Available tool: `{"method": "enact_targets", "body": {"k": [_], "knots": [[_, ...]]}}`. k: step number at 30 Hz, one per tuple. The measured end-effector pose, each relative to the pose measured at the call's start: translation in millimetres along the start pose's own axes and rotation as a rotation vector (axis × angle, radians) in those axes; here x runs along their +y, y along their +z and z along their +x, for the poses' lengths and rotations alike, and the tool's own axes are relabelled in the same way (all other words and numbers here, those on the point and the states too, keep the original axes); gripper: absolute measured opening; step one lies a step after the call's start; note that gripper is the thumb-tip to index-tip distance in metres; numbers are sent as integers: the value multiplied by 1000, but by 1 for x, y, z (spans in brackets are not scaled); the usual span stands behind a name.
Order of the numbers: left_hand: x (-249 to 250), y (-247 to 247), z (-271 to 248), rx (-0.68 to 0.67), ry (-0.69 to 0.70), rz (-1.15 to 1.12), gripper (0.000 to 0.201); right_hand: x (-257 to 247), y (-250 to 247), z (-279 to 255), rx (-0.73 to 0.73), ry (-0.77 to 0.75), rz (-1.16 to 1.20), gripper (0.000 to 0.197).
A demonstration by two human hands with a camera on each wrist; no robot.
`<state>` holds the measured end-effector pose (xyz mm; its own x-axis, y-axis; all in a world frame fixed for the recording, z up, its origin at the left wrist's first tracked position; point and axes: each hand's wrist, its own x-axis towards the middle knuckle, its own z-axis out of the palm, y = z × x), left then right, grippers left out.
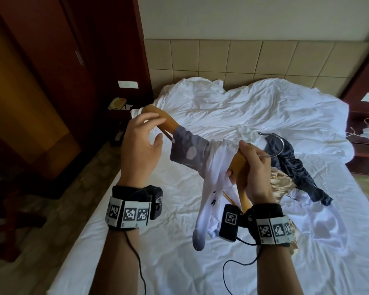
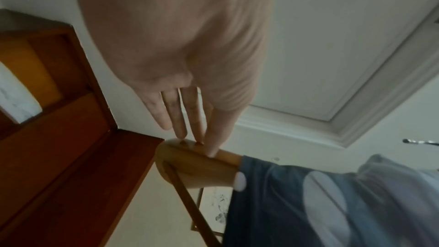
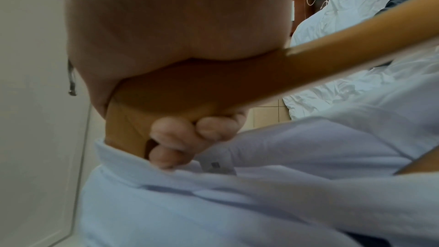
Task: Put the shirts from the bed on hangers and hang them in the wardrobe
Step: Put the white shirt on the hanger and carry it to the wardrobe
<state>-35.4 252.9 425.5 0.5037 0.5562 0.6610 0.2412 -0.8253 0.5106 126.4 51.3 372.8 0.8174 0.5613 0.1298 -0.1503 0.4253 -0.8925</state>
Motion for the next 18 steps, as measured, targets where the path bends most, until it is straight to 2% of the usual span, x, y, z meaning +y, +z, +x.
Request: {"method": "enact_targets", "body": {"k": [3, 7, 11, 14, 18], "knots": [[-3, -6, 1, -32, 73, 114, 42, 0, 1, -1, -24, 8, -22, 61], [-3, -5, 0, -139, 148, 133, 45, -2, 4, -4, -81, 22, -33, 63], [22, 2, -11, -289, 204, 77, 30, -3, 8, -6, -132, 18, -85, 64], [46, 13, -21, -491, 138, -40, 25, -5, 15, -7, -150, 11, -130, 61], [47, 21, -25, -542, 95, -86, 31, -10, 15, -8, -147, 9, -201, 62]]}}
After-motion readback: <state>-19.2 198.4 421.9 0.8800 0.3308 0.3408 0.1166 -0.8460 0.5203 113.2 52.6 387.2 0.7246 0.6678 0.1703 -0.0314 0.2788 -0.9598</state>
